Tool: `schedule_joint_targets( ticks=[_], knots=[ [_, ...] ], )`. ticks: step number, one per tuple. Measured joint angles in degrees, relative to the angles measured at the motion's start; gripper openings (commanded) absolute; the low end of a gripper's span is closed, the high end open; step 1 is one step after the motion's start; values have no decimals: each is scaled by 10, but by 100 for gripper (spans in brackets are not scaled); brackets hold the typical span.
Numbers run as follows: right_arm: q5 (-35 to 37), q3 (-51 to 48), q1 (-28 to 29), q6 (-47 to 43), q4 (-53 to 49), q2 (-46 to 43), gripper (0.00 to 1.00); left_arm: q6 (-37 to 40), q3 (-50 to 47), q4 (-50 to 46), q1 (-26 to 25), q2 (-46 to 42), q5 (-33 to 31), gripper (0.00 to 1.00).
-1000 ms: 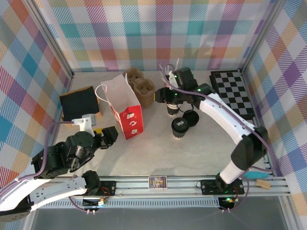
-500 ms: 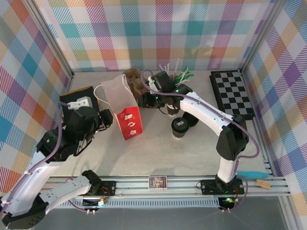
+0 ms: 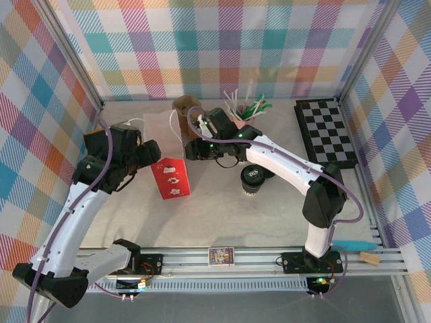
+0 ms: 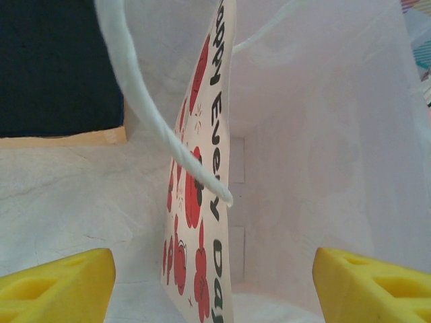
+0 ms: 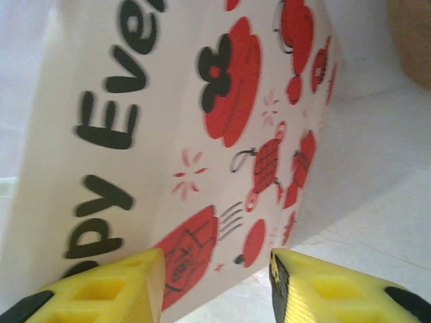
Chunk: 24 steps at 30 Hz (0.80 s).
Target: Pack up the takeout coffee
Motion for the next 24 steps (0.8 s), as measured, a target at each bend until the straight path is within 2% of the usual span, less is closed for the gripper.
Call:
schedule_joint_targets(
  ticks=[5, 10, 16, 20, 22, 24],
  knots=[
    [44, 39, -15, -37, -42, 1, 50, 17, 2, 7, 25, 24, 14, 66],
    [78, 147, -39, -85, -80, 32, 55, 29, 13, 19, 31, 55, 24, 58],
    [123, 256, -52, -151, -111, 120, 60, 42, 17, 30, 46, 79, 37, 44],
    [137, 359, -52, -182, -158, 211, 64, 48, 24, 30, 57, 98, 45, 36],
    [141, 422, -52, -196, -182, 257, 63, 51, 30, 31, 58, 106, 46, 29],
    [146, 475, -52, -208, -203, 293, 64, 55, 36, 30, 60, 108, 46, 17]
  ],
)
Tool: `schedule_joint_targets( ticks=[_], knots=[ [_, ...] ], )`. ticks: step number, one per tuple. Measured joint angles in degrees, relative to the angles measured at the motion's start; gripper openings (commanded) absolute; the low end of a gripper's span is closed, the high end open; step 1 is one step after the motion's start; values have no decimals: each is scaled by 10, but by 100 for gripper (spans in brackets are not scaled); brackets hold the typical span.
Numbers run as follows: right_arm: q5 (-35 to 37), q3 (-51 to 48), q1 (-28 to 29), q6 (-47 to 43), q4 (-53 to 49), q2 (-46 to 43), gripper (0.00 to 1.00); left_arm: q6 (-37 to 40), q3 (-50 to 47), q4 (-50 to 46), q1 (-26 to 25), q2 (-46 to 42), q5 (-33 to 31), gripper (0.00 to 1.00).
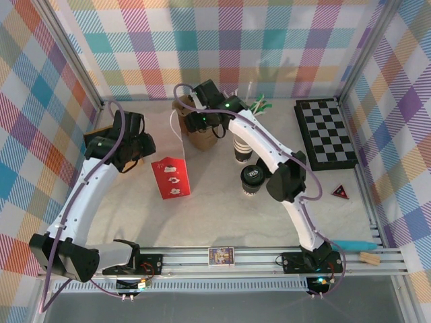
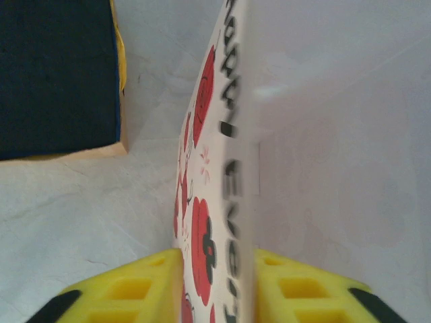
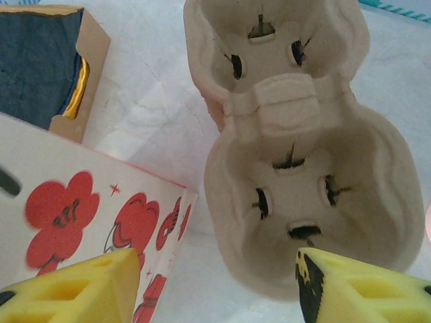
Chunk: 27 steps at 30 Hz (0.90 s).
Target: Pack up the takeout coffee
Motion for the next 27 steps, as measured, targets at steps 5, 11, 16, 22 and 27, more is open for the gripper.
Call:
schedule_joint_targets(
  ticks=[5, 11, 16, 22, 27],
  knots=[
    [17, 37, 0, -21, -22, 20, 63, 3, 10, 0, 11, 0, -1, 14],
    [27, 43, 0, -37, -22, 29, 59, 3, 10, -1, 17, 0, 0, 14],
    [27, 43, 0, -42, -22, 51, 57, 3, 16, -6, 17, -1, 0, 13],
    [27, 43, 0, -42, -19, 64, 53, 3, 30, -18, 17, -19, 0, 13],
    [31, 43, 0, -43, -10, 68, 51, 3, 32, -20, 18, -34, 4, 13]
  ],
)
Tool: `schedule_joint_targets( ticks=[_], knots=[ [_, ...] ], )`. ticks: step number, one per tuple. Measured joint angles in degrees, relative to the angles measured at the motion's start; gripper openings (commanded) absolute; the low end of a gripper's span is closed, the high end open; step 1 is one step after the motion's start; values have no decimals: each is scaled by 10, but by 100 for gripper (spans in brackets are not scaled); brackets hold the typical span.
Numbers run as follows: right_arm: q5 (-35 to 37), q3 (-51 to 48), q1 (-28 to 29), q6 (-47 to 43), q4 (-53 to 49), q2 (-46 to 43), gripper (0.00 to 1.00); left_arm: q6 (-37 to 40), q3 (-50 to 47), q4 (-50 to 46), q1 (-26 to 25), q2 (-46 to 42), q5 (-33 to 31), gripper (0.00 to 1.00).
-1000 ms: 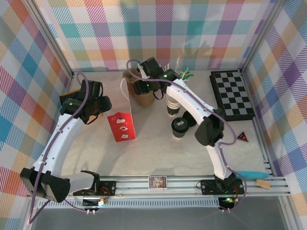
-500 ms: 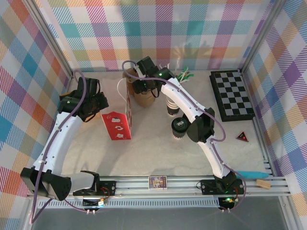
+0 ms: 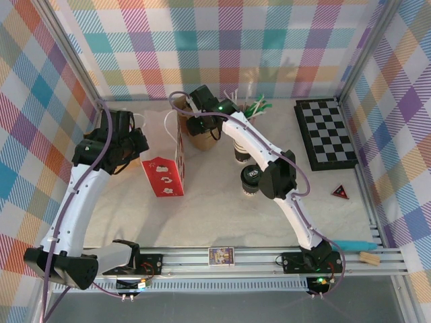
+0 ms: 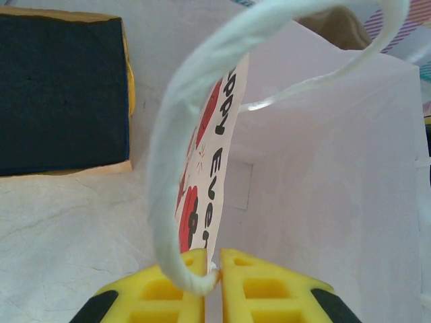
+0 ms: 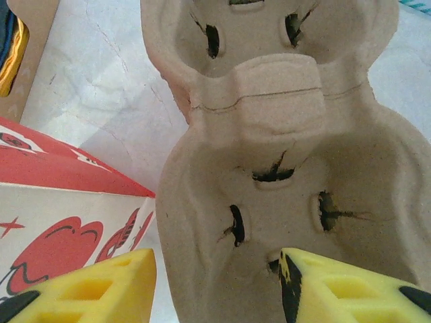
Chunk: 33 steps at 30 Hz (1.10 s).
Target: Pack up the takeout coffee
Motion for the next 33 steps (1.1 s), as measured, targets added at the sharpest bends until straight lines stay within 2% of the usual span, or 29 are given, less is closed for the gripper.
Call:
schedule_joint_targets(
  ticks=[4, 9, 18, 27, 33],
  knots=[
    [2, 2, 0, -8, 6, 6, 52, 0, 0, 0, 0, 0, 7, 17],
    [2, 2, 0, -14, 10, 15, 49, -1, 0, 0, 0, 0, 14, 32],
    [-1, 11, 0, -17, 12, 24, 34, -2, 11, -5, 0, -9, 14, 34],
    [12, 12, 0, -26, -1, 25, 39, -2, 16, -15, 0, -20, 14, 35],
    [25, 12, 1, -27, -19, 25, 29, -2, 16, -15, 0, -22, 14, 35]
  ],
)
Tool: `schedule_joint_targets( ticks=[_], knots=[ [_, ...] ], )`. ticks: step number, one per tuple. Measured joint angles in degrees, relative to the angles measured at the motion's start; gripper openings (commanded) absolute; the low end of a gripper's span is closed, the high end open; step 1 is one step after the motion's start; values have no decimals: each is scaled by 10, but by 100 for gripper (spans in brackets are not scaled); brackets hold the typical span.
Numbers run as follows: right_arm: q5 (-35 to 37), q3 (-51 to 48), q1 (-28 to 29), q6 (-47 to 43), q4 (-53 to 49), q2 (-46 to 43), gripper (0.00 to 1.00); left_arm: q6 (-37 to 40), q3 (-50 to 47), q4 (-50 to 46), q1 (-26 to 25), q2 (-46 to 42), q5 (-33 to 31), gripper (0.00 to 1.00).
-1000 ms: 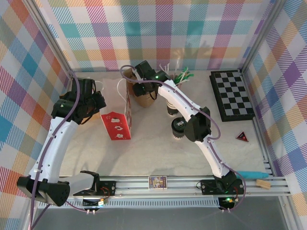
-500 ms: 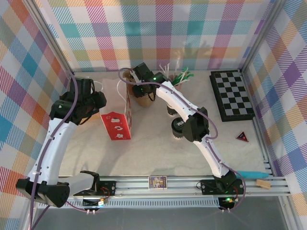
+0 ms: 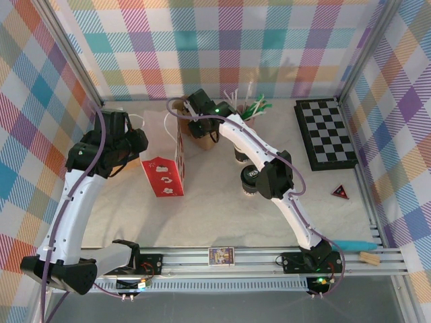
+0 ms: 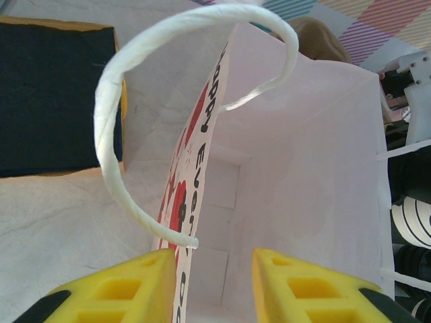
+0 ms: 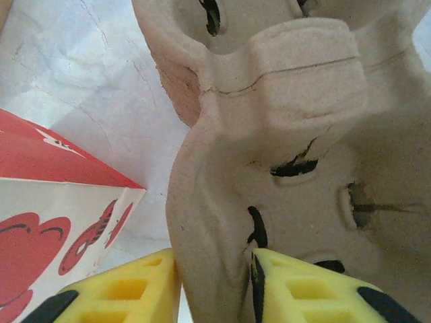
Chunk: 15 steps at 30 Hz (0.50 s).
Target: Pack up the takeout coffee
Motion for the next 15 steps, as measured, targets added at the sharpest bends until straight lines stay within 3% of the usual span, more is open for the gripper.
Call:
schedule_joint_targets(
  ticks=[15],
  knots=[
    [55, -39, 17, 63, -38, -31, 22, 0, 0, 0, 2, -19, 0, 35]
  ],
)
